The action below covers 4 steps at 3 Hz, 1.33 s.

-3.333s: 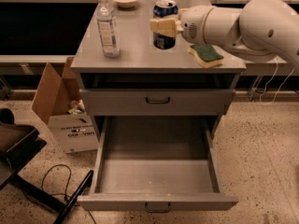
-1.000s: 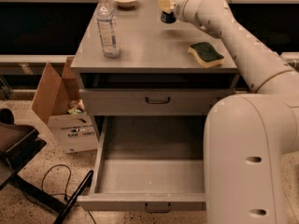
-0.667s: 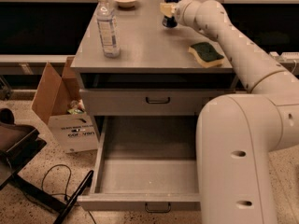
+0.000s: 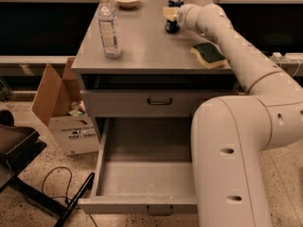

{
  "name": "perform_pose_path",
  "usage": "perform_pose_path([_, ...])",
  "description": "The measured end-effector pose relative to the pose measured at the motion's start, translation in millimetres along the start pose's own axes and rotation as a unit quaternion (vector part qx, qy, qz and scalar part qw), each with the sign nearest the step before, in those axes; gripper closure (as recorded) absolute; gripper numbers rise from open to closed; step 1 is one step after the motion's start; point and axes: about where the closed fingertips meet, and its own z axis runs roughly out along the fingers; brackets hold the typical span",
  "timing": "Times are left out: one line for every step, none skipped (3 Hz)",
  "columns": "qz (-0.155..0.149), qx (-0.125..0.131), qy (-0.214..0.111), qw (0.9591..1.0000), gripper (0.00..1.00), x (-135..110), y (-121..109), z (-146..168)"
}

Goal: Pick pepsi can from middle drawer and place on counter

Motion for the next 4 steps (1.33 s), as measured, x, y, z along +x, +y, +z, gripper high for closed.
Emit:
perform_pose_path([0.0, 0.0, 0.0, 1.0, 0.58, 0.0, 0.0, 0.0])
perform_pose_path([0.0, 0.0, 0.0, 1.0, 0.34, 0.1, 0.1, 0.1])
perform_pose_path([0.0, 0.0, 0.0, 1.0, 0.11, 0.1, 0.1, 0.1])
perform_pose_path([0.0, 0.0, 0.0, 1.0, 0.0, 0.1, 0.1, 0.1])
